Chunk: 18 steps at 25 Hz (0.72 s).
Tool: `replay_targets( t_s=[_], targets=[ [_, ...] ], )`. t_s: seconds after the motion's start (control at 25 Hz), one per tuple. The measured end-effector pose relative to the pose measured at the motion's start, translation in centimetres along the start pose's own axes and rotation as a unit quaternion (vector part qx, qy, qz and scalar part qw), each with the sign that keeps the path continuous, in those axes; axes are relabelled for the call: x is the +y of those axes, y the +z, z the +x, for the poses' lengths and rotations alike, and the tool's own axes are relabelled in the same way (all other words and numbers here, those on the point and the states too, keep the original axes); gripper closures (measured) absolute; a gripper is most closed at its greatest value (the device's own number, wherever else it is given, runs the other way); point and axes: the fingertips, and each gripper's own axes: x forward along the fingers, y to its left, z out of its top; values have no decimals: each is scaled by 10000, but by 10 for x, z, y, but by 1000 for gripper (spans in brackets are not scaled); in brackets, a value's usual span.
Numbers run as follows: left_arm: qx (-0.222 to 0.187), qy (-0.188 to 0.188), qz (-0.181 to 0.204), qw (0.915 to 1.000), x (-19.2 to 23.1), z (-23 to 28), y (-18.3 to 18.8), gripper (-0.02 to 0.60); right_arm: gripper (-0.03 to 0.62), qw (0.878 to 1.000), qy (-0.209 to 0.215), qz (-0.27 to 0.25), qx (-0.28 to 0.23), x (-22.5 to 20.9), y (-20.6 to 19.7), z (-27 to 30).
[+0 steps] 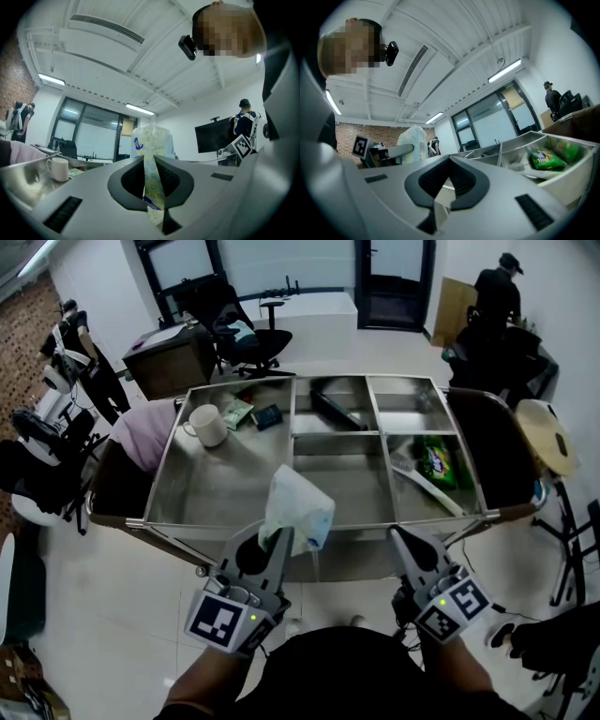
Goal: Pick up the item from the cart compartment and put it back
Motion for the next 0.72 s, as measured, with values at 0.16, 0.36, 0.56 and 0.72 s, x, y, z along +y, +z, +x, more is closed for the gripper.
replay_targets(
  t_s=[0.16, 0.36, 0.56, 0.72],
  targets=[
    [317, -99, 454, 9984, 9, 25, 15, 580, 577, 10000, -12, 13, -4, 0, -1, -3],
    [974, -163, 1273, 9869, 13, 61, 7, 580, 577, 10000, -79, 4, 7, -4, -3, -9],
    [1626, -342, 1809, 9693, 21, 108, -12, 580, 577, 9999, -122, -15, 15, -5, -3, -12],
    [1863, -464, 1990, 9610, 23, 125, -20, 580, 578, 9997, -231, -32, -22, -11, 1, -19]
  ],
)
